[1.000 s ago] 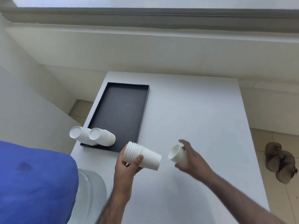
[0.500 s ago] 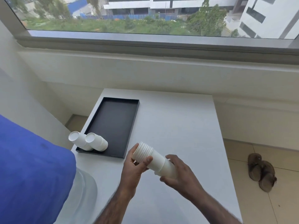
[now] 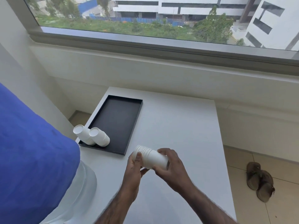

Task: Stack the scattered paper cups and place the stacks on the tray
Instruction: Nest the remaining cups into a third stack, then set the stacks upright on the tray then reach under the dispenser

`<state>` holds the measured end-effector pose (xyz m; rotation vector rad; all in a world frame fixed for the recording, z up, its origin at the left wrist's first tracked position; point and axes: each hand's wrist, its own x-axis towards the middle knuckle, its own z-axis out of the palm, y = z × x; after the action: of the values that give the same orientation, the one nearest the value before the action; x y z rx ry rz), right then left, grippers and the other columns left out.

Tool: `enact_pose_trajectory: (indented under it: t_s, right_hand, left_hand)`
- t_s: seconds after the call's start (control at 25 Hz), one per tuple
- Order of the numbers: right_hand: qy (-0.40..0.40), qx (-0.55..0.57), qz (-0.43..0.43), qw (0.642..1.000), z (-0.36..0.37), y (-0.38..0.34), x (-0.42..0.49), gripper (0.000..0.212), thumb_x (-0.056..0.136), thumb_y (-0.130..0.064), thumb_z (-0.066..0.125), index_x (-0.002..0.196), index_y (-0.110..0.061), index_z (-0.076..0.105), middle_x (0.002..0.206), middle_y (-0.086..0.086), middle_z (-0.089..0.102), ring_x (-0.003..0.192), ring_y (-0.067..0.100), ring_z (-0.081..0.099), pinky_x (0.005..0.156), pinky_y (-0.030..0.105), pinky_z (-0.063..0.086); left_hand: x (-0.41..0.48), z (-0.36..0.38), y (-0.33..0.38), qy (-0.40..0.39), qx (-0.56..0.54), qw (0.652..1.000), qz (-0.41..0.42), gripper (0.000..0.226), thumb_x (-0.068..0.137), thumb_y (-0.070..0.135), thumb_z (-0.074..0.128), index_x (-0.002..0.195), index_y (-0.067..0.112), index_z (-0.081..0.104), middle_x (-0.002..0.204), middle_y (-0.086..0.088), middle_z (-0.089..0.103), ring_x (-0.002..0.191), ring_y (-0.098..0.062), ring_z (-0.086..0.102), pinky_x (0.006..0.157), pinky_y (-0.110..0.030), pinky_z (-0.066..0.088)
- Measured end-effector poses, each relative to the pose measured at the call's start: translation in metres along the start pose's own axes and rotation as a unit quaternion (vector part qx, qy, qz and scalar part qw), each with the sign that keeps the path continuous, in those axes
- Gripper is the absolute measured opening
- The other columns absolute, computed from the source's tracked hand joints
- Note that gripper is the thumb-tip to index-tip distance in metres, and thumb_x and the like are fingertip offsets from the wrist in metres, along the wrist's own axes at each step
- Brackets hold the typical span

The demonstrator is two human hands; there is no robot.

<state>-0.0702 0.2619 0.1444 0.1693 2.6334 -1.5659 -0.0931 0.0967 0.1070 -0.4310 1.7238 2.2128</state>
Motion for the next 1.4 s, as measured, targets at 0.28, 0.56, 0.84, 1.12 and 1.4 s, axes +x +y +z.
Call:
enact_pose_trajectory:
  t_s: [0.28,0.56,0.84,1.12,1.4]
  right_hand:
    - [-0.056,-0.065,-0.056,0.995,0.055,-0.024,0.054,0.05,0.084,-0.021,0.076,0.127,-0.023,0.051,0.121,-0.004,0.052,0.103,-0.003,0.05,0.075,0.006,0.041]
    - [-0.113,-0.23,-0.109,0.96,0.114,-0.054,0.148,0.047,0.089,-0.025,0.067,0.129,-0.019,0.043,0.125,0.001,0.053,0.108,0.025,0.056,0.084,0.04,0.051]
    - [-0.174,-0.305,-0.131,0.927,0.158,-0.057,0.231,0.045,0.091,-0.018,0.065,0.132,-0.016,0.047,0.128,0.006,0.053,0.108,0.029,0.06,0.085,0.042,0.054]
    - [-0.222,-0.331,-0.134,0.907,0.18,-0.041,0.249,0.048,0.094,-0.02,0.064,0.138,-0.016,0.048,0.13,0.01,0.052,0.11,0.031,0.059,0.085,0.039,0.051]
    - [-0.219,-0.281,-0.115,0.927,0.176,-0.027,0.237,0.067,0.094,-0.024,0.064,0.154,-0.022,0.035,0.142,0.009,0.048,0.126,0.028,0.051,0.101,0.041,0.047]
  left_hand:
    - [0.048,-0.032,0.006,0.193,-0.101,0.975,-0.03,0.033,0.112,0.027,0.047,0.131,0.005,0.062,0.123,-0.017,0.071,0.103,-0.03,0.077,0.077,-0.031,0.065]
    - [0.121,-0.068,0.014,0.166,-0.283,0.931,-0.16,0.05,0.115,0.034,0.035,0.137,-0.005,0.059,0.135,-0.022,0.068,0.111,-0.038,0.071,0.098,-0.047,0.058]
    - [0.184,-0.1,0.007,0.19,-0.275,0.923,-0.192,0.061,0.113,0.047,0.032,0.143,-0.001,0.054,0.133,-0.023,0.067,0.124,-0.043,0.065,0.111,-0.048,0.05]
    - [0.204,-0.109,0.002,0.216,-0.2,0.933,-0.206,0.055,0.11,0.047,0.042,0.141,0.005,0.059,0.134,-0.02,0.067,0.116,-0.04,0.068,0.093,-0.041,0.056]
    - [0.196,-0.108,0.001,0.256,-0.095,0.944,-0.185,0.047,0.109,0.044,0.041,0.129,0.01,0.066,0.123,-0.01,0.071,0.107,-0.029,0.067,0.087,-0.038,0.054]
